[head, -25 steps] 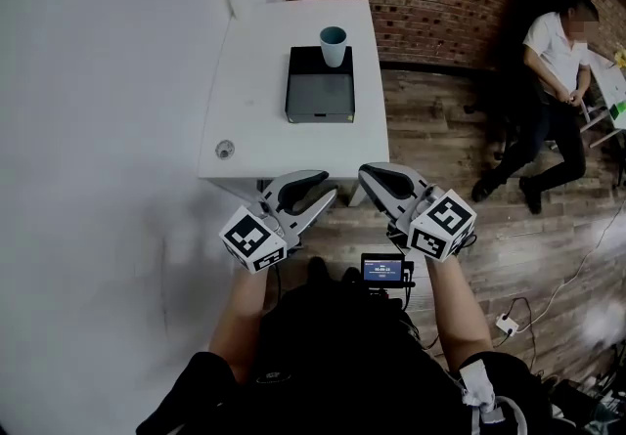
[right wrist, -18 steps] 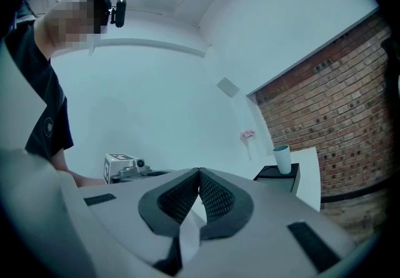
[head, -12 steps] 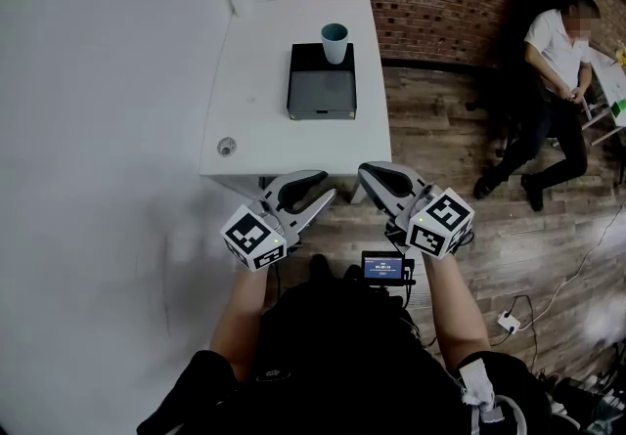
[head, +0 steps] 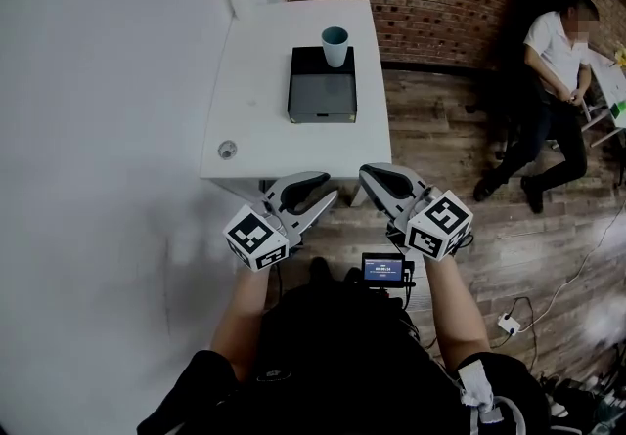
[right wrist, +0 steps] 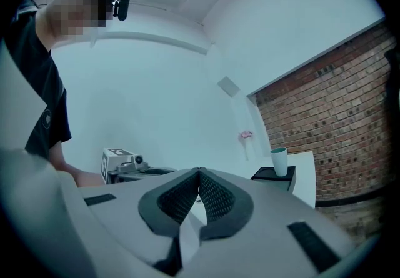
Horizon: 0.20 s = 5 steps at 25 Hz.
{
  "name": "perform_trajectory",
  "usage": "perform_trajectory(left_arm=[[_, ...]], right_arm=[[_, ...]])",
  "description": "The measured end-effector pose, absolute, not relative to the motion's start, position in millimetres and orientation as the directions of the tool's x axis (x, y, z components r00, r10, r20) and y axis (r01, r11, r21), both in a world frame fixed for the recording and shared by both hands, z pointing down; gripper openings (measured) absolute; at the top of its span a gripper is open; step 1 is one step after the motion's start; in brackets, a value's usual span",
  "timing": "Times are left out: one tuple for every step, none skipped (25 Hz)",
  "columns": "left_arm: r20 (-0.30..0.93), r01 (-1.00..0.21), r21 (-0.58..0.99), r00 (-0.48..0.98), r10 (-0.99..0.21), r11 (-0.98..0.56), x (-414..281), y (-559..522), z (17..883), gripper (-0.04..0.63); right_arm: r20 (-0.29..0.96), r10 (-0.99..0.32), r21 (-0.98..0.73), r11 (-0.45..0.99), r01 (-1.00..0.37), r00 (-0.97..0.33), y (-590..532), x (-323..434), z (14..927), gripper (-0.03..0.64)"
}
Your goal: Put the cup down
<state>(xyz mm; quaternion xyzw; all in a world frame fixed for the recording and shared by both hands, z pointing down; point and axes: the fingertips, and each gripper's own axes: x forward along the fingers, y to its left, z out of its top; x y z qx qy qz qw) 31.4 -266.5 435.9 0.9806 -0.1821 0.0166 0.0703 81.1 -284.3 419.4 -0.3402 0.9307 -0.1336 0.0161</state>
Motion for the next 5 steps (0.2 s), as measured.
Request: perform_trajectory(left_arm=[[0.06,-0.36,0.133,0.933,-0.354,-0.924,31.5,-266.9,436.3,0.097],[0.063,-0.36,0.135,0.933,-0.354,-0.923,31.5,-267.3,436.9,0.097],[0.065,-0.36,0.136,0.933,-0.354,-0.923,31.6,-267.6,437.4,0.097],[0.067,-0.36,0.136,0.933,-0.354,-0.923,31.8,-267.9,437.7,0.097],[0.068,-0.359,0.136,0.933,-0.353,-0.923,32.1,-268.1,437.8,0.097]], right_arm=[[0.063,-0.639,-0.258,0.732,-0.631,-0.767,-285.0,81.4,419.4,0.014],[0.065,-0.64,-0.256,0.731,-0.633,-0.766,-285.6,81.7,419.4,0.014],[0.066,-0.641,-0.254,0.73,-0.634,-0.764,-286.2,82.1,419.5,0.014],[0.067,-0.642,-0.252,0.729,-0.636,-0.763,-286.7,82.6,419.6,0.014],[0.069,-0.643,-0.251,0.729,-0.637,-0.762,-287.2,83.0,419.8,0.014]])
